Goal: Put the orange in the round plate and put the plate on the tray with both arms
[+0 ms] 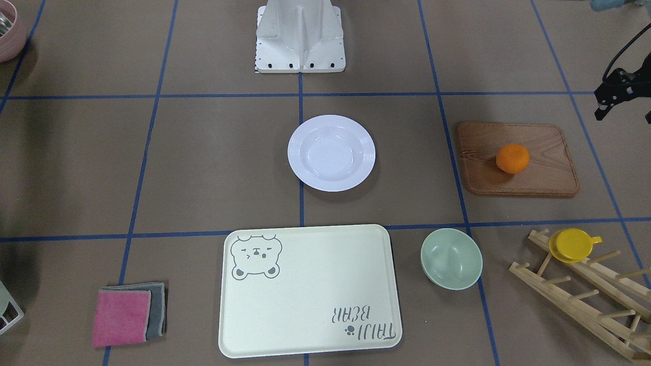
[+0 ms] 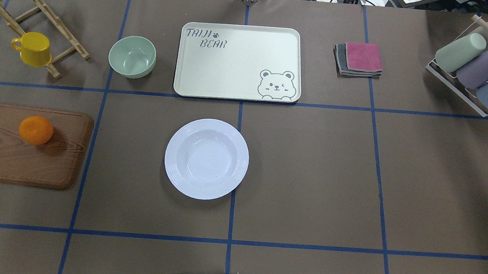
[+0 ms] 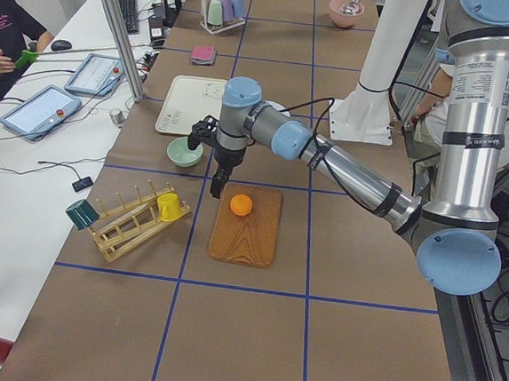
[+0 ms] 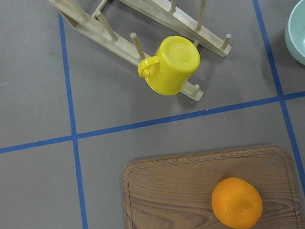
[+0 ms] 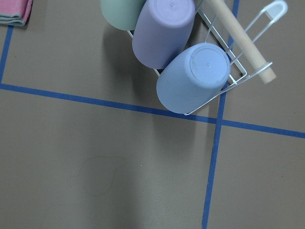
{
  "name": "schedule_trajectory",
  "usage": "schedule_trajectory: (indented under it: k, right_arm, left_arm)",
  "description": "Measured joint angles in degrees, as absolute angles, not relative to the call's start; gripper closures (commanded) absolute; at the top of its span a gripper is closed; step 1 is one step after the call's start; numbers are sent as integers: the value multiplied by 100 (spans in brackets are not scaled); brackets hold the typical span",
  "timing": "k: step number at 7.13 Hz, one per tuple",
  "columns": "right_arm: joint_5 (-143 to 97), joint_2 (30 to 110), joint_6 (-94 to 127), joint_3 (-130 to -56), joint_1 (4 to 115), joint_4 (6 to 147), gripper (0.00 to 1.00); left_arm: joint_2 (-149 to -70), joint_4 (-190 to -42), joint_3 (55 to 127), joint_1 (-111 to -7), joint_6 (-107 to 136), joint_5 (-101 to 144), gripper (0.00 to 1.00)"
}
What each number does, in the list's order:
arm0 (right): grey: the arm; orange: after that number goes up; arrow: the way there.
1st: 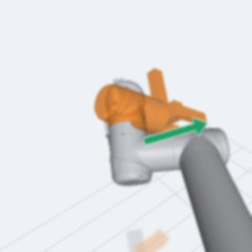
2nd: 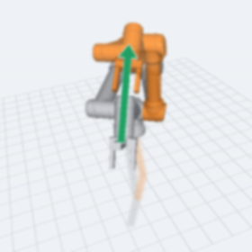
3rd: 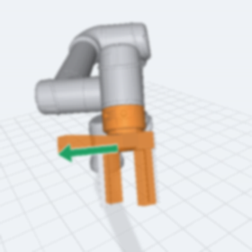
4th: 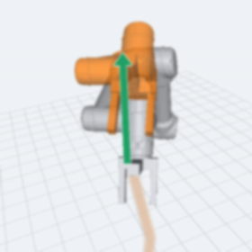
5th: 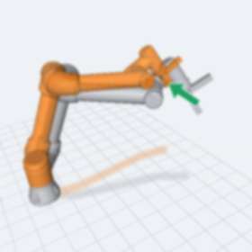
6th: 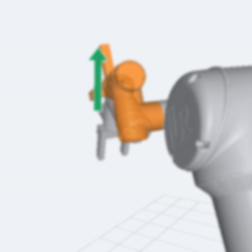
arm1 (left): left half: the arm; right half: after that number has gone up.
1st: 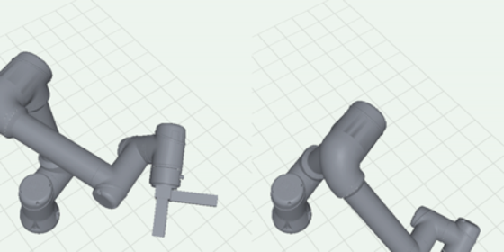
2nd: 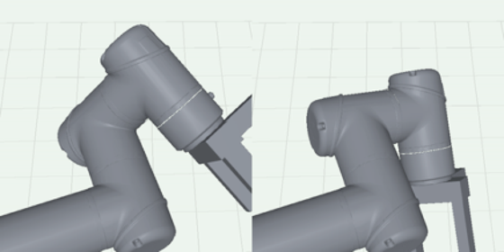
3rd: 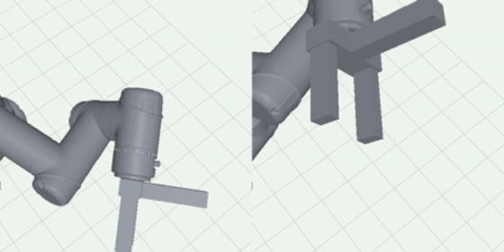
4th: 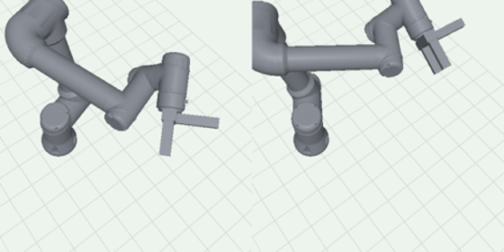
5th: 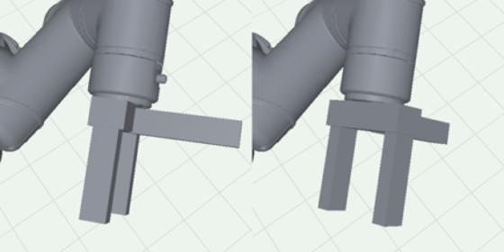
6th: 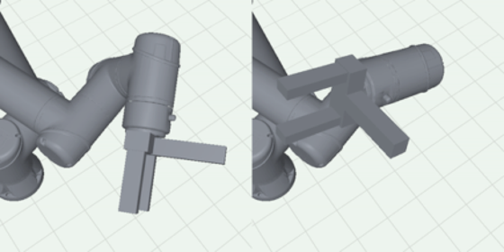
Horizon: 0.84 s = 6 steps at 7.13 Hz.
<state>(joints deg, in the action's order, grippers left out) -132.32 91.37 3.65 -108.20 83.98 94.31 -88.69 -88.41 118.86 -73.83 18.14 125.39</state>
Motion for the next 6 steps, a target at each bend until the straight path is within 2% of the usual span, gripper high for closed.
schedule_trajectory:
  k: [3, 6]
  right_arm:
    - [-13330, 9053, 364, -10827, 8360, 9427, 0]
    - [-13772, 8498, 741, -10940, 7927, 9428, 0]
  left_arm:
    - [-8876, -8848, 11853, -7382, 1804, 12559, 0]
    - [-9167, -8864, 11577, -6928, 2467, 12547, 0]
